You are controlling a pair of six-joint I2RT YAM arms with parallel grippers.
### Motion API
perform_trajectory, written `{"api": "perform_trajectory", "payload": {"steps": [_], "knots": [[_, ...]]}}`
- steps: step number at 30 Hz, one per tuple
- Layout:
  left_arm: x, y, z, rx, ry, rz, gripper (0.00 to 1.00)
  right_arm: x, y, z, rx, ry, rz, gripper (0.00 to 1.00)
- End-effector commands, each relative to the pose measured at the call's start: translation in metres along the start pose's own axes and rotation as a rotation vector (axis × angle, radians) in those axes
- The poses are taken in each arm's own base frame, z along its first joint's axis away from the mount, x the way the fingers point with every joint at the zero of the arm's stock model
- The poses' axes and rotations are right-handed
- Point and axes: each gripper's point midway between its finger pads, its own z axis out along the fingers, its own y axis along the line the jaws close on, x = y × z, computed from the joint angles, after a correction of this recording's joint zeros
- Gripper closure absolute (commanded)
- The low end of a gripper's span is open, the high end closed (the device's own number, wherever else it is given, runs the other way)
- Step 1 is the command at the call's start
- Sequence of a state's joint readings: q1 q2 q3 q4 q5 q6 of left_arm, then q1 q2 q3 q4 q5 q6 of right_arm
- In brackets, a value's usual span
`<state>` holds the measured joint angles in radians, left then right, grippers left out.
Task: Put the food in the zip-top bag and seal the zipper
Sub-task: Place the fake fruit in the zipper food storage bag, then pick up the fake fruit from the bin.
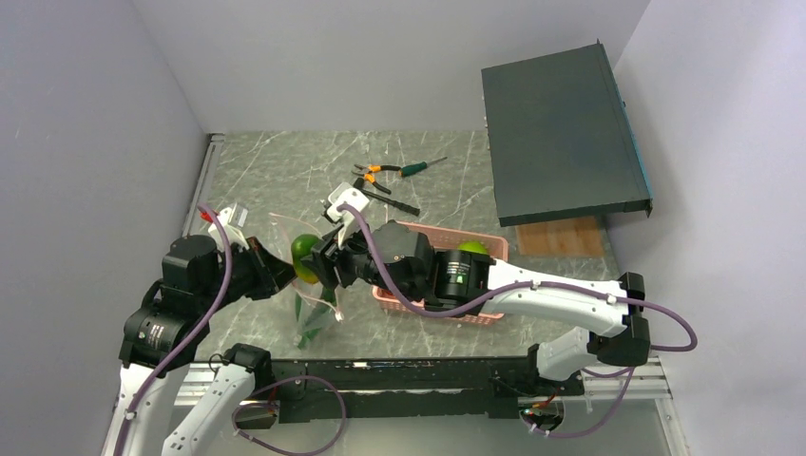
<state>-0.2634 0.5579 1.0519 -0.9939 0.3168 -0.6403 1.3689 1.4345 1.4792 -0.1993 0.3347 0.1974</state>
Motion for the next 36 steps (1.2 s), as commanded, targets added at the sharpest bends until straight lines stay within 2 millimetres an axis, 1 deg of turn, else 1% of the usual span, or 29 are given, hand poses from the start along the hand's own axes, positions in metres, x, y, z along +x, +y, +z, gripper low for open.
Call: {"api": "perform_trajectory", "payload": {"steps": [1,3,5,7,22,27,32,36], "knots": [[-0.009,-0.014,-0.012,0.043,-0.043,0.015,1.00,-0.021,-0.004,0.000,0.044,-0.035,0.000,0.36],[-0.009,-0.014,-0.013,0.042,-0.046,0.016,1.00,-0.021,-0.004,0.000,0.044,-0.032,0.004,0.27],[-0.008,-0.013,-0.014,0.039,-0.046,0.014,1.00,-0.022,-0.004,-0.001,0.043,-0.031,0.005,0.21],[-0.008,-0.013,-0.014,0.039,-0.048,0.013,1.00,-0.023,-0.004,-0.002,0.044,-0.033,0.005,0.19],[-0.008,-0.013,-0.013,0.041,-0.048,0.010,1.00,-0.034,-0.012,-0.021,0.056,-0.062,0.015,0.20],[-0.006,-0.010,-0.013,0.034,-0.044,0.011,1.00,-0.038,-0.016,-0.031,0.063,-0.080,0.018,0.21],[-0.005,-0.009,-0.013,0.032,-0.042,0.011,1.00,-0.053,-0.026,-0.050,0.084,-0.124,0.024,0.22],[-0.003,-0.008,-0.012,0.031,-0.039,0.010,1.00,-0.070,-0.037,-0.075,0.102,-0.185,0.040,0.22]]}}
